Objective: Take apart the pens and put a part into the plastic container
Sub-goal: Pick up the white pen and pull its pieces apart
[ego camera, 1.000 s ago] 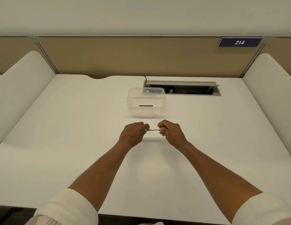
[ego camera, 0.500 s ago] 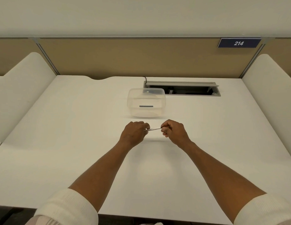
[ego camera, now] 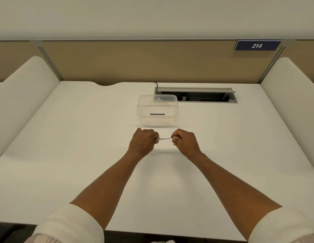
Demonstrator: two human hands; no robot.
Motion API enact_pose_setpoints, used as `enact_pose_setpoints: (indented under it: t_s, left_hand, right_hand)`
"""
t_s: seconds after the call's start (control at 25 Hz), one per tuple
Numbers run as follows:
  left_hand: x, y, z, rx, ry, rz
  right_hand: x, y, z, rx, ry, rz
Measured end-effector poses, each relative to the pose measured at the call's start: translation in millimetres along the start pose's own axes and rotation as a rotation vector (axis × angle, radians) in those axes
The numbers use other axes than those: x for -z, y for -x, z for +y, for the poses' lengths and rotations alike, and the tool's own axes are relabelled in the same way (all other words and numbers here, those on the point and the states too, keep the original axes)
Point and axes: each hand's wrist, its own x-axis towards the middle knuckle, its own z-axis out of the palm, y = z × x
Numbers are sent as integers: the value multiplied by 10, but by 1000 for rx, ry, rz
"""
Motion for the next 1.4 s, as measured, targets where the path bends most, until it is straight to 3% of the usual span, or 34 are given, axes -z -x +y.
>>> enact_pose_setpoints:
  t_s: [0.64, 1.08, 1.4]
  left_hand:
    - [17, -114, 20, 9, -3, 38]
    - [-62, -75, -54, -57, -34, -5]
    - [-71, -89, 14, -70, -53, 8]
  right_hand:
    - [37, -76, -71, -7, -27, -18]
    - [85, -26, -42, 131, 377, -53]
    - [48, -60, 18, 78, 311, -41]
